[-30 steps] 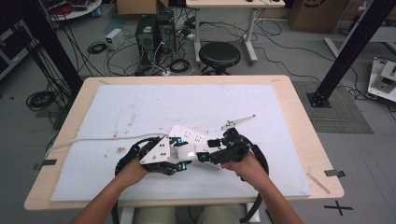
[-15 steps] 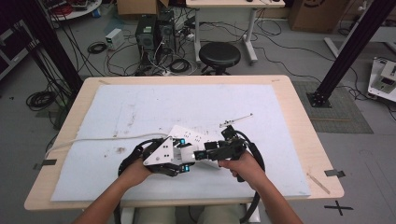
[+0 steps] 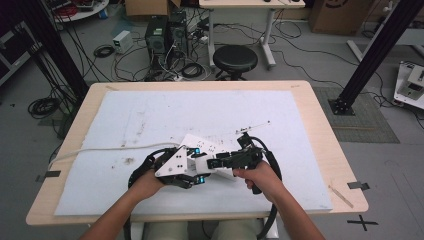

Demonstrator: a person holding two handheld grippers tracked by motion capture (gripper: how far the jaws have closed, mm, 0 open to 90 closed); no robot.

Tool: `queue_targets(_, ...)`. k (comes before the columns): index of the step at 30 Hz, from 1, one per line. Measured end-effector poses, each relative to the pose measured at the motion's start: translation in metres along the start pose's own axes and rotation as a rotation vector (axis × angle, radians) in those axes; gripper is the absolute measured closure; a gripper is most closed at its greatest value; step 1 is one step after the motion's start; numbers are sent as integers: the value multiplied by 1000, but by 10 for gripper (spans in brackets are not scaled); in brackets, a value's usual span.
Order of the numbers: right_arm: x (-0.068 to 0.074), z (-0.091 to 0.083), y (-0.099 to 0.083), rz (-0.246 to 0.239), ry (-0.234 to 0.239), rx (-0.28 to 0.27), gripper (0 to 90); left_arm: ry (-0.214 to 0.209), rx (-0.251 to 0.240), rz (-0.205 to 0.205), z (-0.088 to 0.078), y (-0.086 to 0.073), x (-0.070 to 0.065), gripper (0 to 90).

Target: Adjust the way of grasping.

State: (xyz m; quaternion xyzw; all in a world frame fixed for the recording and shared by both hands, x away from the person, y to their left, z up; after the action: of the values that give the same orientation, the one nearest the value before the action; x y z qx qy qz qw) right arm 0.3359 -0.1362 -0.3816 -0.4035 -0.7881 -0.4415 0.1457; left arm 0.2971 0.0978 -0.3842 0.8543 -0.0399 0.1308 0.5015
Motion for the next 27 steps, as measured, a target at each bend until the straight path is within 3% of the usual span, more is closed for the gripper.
queue_targets(5,-1,5,-1,23,29,19,269,-5,-2,7,3,2,-1,425)
queue_targets(9,-3,6,-1,59,85,14,376,-8,-4,14,4,3,0,425)
queue_targets(14,-7,9,-3,86,105,27,430,-10,5,20,5,3,0,425)
queue_targets(19,-8,11,-4,111,172,26,579,-9,0,19,6,3,1,424)
queue_targets(21,-10,10,-3,150,192,38,599,-10,-11,-3,6,3,1,423)
queue_targets(22,-11,10,-3,163,196,37,609,-17,-26,-39,6,2,2,418)
queue_targets(23,-12,10,-3,144,184,25,618,-22,-39,-64,6,2,3,404)
queue_targets(25,-13,8,-4,130,156,12,625,-4,-48,-110,6,0,4,284)
queue_targets(27,-14,4,-4,114,137,-19,628,10,-47,-132,3,-3,5,272)
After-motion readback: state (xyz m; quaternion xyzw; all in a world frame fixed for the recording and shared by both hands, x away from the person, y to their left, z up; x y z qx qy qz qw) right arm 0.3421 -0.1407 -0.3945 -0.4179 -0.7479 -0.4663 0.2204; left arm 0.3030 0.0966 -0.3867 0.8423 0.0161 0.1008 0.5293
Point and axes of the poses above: each handheld gripper's, and its own axes: z roughly forward along the jaws, y roughly out of its top, x roughly to its left, the point moved 1 cm from there along z, roughly forward along the jaws, and after that the axes turned 8 degrees about -y, right-handed, at the moved point
